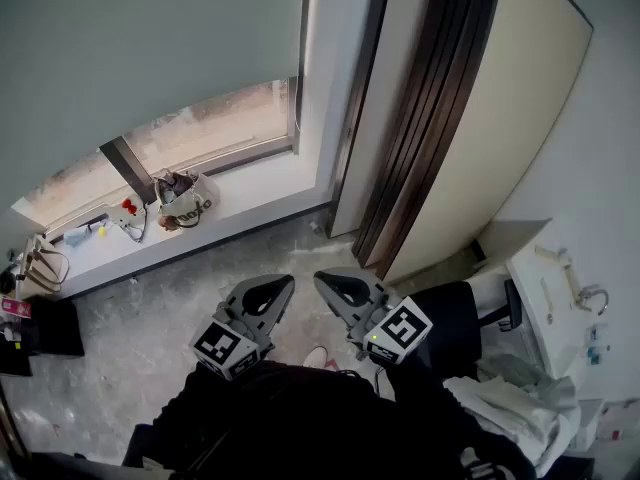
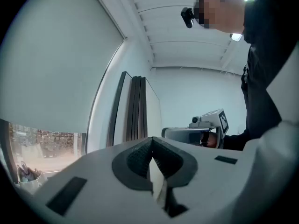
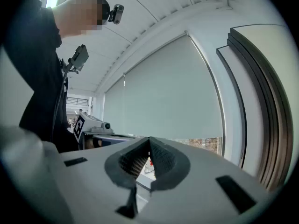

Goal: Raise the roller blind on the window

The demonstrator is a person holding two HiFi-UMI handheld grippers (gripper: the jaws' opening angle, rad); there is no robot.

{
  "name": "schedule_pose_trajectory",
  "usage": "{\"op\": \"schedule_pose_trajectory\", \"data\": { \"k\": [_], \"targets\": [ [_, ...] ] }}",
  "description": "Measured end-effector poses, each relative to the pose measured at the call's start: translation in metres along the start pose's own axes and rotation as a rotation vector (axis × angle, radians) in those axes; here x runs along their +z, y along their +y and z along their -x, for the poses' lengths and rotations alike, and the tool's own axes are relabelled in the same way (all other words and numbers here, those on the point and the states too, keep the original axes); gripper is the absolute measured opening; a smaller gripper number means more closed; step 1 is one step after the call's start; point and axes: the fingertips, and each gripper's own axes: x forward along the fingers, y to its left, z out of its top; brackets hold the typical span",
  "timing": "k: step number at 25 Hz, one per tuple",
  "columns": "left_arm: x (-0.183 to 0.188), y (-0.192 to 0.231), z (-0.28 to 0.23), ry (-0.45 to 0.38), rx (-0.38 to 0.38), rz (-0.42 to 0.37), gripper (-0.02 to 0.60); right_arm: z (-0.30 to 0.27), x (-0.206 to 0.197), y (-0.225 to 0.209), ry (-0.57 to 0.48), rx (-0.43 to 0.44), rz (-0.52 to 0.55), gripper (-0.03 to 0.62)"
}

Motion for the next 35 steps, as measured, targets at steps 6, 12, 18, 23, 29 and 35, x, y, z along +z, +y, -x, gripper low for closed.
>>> {"op": "schedule_pose_trajectory", "data": {
  "k": [6, 12, 18, 23, 29, 35],
  "targets": [
    [-0.004, -0.012, -0.004, 0.010, -0.009, 0.008, 0.006, 0.013, 0.000, -0.004, -0.015, -0.007, 0.008, 0.006],
    [-0.012, -0.026, -0.011, 0.023, -0.013, 0.015, 0.006, 0.031, -0.002, -0.006, -0.030, -0.020, 0.005, 0.006],
    [-0.009, -0.036, -0.015, 0.019, -0.002, -0.005, 0.006, 0.044, -0.006, -0.011, -0.017, -0.035, -0.008, 0.006],
    [-0.010, -0.026, -0.019, 0.025, 0.037, 0.021, 0.006, 0.044, -0.012, -0.025, -0.009, -0.063, -0.033, 0.006],
    [-0.003, 0.012, -0.025, 0.008, 0.040, 0.025, 0.006, 0.014, -0.007, -0.037, -0.016, -0.030, -0.001, 0.006],
    [0.008, 0.066, -0.038, 0.005, 0.001, 0.043, 0.006, -0.036, 0.003, -0.062, -0.019, -0.025, 0.000, 0.006]
  ]
}}
